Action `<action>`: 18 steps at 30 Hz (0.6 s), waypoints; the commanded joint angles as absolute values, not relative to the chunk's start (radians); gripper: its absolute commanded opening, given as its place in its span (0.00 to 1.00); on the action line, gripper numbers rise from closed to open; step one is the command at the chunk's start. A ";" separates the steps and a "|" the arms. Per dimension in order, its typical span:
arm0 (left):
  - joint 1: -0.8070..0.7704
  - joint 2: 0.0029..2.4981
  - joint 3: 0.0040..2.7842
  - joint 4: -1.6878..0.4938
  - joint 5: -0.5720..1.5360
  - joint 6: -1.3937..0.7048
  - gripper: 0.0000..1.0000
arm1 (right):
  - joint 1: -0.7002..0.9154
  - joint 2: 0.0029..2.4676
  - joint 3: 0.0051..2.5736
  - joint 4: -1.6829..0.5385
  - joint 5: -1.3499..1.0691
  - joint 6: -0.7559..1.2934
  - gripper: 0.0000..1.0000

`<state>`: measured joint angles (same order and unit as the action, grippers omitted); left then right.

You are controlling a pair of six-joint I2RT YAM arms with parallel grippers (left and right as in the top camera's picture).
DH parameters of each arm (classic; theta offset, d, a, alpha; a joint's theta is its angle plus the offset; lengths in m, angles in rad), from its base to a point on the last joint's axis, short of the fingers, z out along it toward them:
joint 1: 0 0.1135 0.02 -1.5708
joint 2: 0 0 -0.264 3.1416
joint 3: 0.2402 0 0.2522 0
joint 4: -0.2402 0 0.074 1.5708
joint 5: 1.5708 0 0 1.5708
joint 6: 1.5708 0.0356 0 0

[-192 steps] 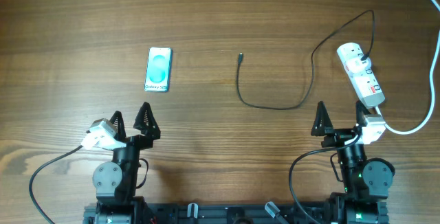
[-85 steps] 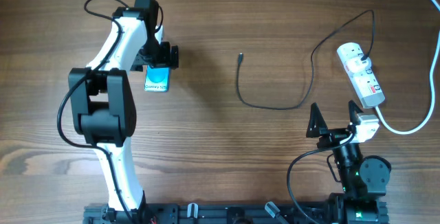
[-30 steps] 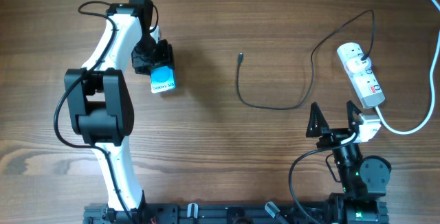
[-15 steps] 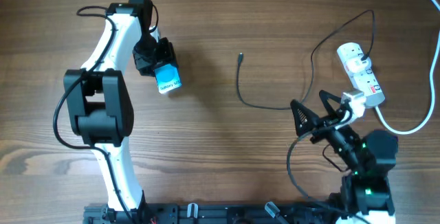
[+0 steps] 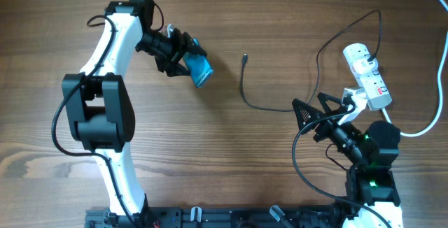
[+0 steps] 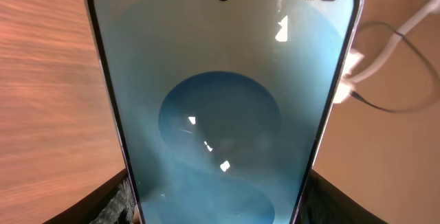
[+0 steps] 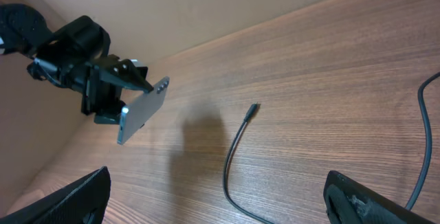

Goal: Plug charger to phone and switch on socket
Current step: 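Lift the phone with the left gripper and turn it toward center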

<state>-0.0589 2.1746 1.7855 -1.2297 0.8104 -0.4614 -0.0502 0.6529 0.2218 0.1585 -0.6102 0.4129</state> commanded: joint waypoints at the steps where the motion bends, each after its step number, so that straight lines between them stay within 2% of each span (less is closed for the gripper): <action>1: -0.057 2.130 1.808 -1.250 1.114 -0.492 0.55 | -0.046 0.655 0.244 0.164 -0.634 0.422 1.00; 4: -0.053 2.130 1.808 -1.274 1.298 -0.521 0.51 | -0.046 0.655 0.244 0.164 -0.634 0.423 1.00; 10: -0.052 2.130 1.808 -1.320 1.314 -0.720 0.49 | -0.046 0.655 0.244 0.163 -0.634 0.422 1.00; 13: -0.052 2.130 1.808 -1.321 1.320 -0.719 0.29 | -0.046 0.655 0.244 0.164 -0.634 0.422 1.00; 14: -0.052 2.130 1.808 -1.321 1.320 -0.719 0.25 | -0.046 0.655 0.244 0.164 -0.634 0.423 1.00; 15: -0.052 2.130 1.808 -1.322 1.320 -0.720 0.15 | -0.046 0.656 0.244 0.163 -0.634 0.422 1.00; 17: -0.052 2.130 1.808 -1.322 1.335 -0.719 0.04 | -0.046 0.656 0.244 0.163 -0.634 0.423 1.00; 18: -0.052 2.130 1.808 -1.322 1.352 -0.719 0.04 | -0.046 0.656 0.244 0.163 -0.634 0.422 1.00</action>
